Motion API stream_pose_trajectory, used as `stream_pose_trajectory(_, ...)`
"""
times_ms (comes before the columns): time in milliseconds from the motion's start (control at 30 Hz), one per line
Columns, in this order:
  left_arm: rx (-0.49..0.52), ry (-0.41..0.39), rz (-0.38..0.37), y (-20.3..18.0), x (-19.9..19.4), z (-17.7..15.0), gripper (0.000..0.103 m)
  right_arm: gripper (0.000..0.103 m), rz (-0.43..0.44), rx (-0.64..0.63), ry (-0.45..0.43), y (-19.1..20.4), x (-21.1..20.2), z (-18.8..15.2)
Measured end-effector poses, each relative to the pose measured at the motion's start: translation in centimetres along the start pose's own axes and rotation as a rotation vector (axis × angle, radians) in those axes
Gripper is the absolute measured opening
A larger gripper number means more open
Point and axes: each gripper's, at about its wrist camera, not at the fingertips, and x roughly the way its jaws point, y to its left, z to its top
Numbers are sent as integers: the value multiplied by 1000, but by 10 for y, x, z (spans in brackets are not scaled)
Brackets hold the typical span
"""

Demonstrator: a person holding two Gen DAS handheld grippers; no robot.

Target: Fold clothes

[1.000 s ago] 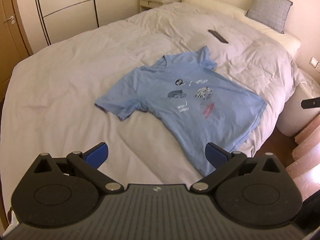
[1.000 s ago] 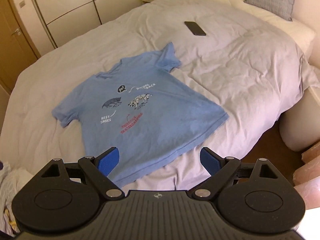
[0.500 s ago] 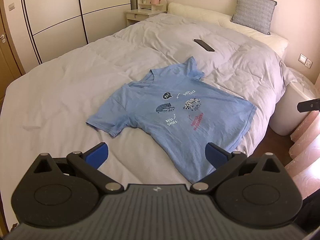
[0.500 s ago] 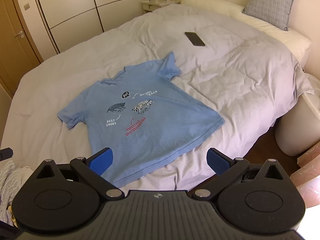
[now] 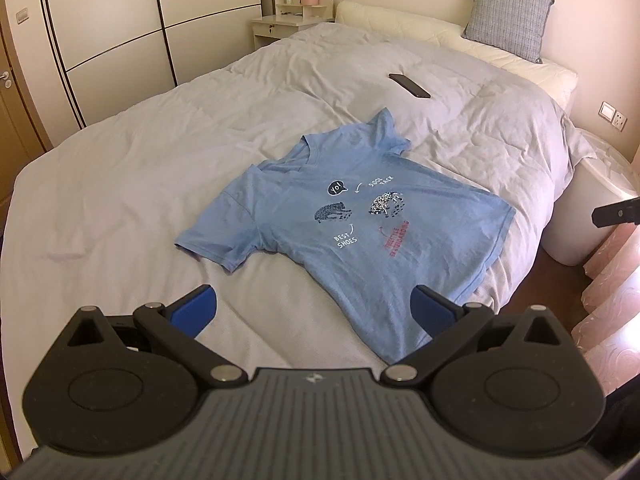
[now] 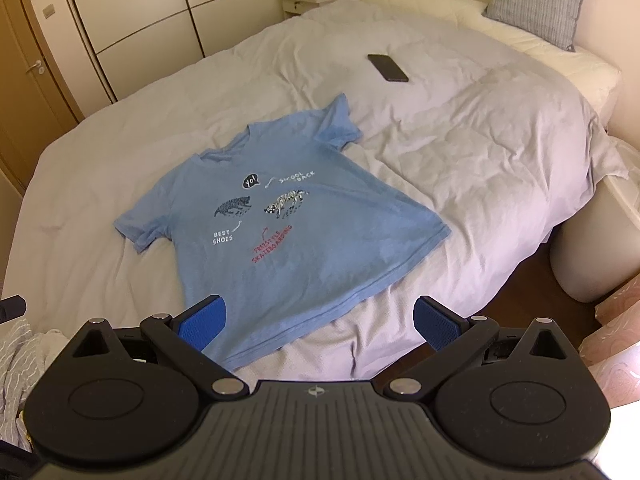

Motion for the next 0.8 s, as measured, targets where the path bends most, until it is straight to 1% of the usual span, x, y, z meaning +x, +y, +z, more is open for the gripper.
stream_pose_trajectory(533,5,13,7,12,5,6,102,103,-5,-28,63,8,20,6)
stream_pose_trajectory(667,-1,23,6,17,9,5,102,103,-5,-47,69,14,25,9)
stream_pose_trajectory(800,-8,54,10,21,17,5,102,103,-6,-78,76,20,32,15)
